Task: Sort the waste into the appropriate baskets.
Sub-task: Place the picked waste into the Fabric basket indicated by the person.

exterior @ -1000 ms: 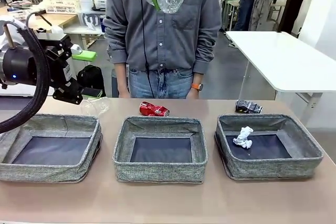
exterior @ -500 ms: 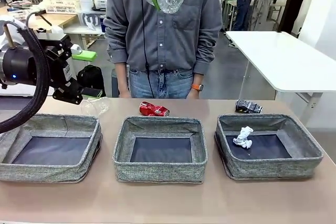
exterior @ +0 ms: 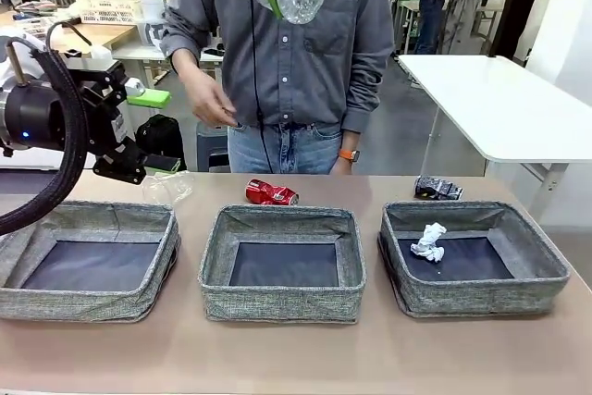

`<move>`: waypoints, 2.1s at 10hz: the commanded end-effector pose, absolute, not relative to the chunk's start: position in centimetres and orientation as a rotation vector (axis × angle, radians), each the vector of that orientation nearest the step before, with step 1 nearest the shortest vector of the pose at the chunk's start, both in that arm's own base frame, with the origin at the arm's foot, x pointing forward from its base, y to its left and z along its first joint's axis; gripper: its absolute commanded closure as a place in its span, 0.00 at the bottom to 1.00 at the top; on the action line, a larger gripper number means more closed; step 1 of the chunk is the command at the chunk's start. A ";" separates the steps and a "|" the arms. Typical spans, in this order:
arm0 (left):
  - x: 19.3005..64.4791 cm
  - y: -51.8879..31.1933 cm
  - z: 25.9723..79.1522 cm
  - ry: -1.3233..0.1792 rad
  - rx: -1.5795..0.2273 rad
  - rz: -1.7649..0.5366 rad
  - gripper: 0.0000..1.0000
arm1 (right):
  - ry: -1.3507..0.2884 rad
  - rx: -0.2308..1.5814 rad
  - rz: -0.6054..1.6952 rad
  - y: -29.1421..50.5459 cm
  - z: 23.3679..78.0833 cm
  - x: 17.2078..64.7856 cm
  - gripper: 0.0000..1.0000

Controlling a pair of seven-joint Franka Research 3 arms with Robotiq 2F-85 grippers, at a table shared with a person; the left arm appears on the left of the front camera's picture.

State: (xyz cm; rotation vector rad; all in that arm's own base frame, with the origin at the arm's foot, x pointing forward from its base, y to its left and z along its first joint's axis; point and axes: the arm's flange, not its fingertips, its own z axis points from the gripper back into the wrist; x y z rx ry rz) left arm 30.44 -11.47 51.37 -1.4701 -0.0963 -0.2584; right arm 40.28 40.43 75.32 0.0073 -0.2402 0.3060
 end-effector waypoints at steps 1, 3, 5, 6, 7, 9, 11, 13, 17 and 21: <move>30.1 -11.7 51.5 -0.097 -1.496 -0.252 0.00 | -0.245 0.015 0.306 40.4 75.6 40.1 0.72; 30.1 -11.7 51.5 -0.097 -1.496 -0.252 0.00 | -0.245 0.015 0.306 40.4 75.6 40.1 0.72; 30.1 -11.7 51.5 -0.097 -1.496 -0.252 0.00 | -0.245 0.015 0.306 40.4 75.6 40.1 0.72; 30.1 -11.7 51.5 -0.097 -1.496 -0.252 0.00 | -0.245 0.015 0.306 40.4 75.6 40.1 0.72; 30.1 -11.7 51.5 -0.097 -1.496 -0.252 0.00 | -0.245 0.015 0.306 40.4 75.6 40.1 0.72; 30.1 -11.7 51.5 -0.097 -1.496 -0.252 0.00 | -0.245 0.015 0.306 40.4 75.6 40.1 0.72; 30.4 -11.5 51.4 -0.096 -1.470 -0.258 0.00 | -0.240 0.007 0.306 40.4 75.3 40.3 0.72; 29.8 -7.6 50.8 -0.132 -1.108 -0.109 0.00 | -0.217 0.105 0.548 44.0 70.4 41.9 0.72; 22.1 7.7 51.8 -0.410 -1.071 0.379 0.00 | -0.201 0.204 0.876 54.8 59.8 44.7 0.72; 16.7 12.8 48.8 -0.376 -1.145 0.561 0.00 | -0.264 0.369 0.824 64.0 53.1 44.8 0.72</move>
